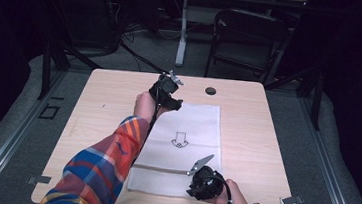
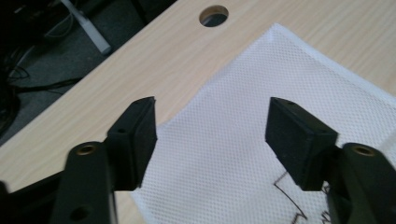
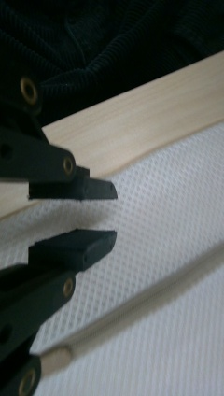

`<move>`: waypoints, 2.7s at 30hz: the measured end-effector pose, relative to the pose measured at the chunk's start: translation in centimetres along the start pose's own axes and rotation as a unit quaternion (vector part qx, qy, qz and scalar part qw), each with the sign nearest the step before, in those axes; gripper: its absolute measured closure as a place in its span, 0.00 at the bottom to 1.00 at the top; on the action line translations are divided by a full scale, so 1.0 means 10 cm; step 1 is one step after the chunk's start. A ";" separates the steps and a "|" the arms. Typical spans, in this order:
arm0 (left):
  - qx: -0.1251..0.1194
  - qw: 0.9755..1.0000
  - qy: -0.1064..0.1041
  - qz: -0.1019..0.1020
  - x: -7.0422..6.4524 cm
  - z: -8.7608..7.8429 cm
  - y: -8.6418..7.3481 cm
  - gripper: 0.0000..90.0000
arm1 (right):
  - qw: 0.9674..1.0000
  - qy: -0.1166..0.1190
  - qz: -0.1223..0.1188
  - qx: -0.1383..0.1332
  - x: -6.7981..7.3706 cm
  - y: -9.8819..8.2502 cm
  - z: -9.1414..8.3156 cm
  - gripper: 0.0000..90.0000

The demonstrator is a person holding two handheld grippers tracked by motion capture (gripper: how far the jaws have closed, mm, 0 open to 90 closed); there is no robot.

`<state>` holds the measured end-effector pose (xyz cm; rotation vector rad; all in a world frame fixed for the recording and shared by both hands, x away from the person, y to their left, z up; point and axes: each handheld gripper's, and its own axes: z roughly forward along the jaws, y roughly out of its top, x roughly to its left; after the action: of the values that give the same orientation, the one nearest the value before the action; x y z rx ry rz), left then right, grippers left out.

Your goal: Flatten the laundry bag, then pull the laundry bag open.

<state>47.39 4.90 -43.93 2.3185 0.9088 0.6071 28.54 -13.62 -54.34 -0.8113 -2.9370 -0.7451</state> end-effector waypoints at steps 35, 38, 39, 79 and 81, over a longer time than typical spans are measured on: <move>0.036 0.989 -0.144 -0.011 -0.48 -0.29 -1.13 0.10 | 0.993 -0.075 0.078 -0.040 -0.50 -0.27 -0.50 0.00; 0.041 0.987 -0.154 -0.008 -0.51 -0.28 -1.16 0.08 | 0.993 -0.074 0.082 -0.040 -0.52 -0.30 -0.51 0.00; 0.042 0.987 -0.153 -0.007 -0.53 -0.28 -1.17 0.08 | 0.993 -0.075 0.084 -0.043 -0.52 -0.31 -0.51 0.00; 0.014 0.976 -0.210 0.051 -1.16 -0.10 -0.98 0.12 | 0.989 -0.079 0.112 -0.053 -0.65 -0.39 -0.66 0.25; 0.016 0.974 -0.219 0.058 -1.23 -0.07 -0.96 0.14 | 0.989 -0.080 0.116 -0.055 -0.66 -0.41 -0.66 0.30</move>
<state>34.38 2.12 -52.10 2.4065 0.5815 0.1111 31.53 -22.84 -51.11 -1.2513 -2.8819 -0.8665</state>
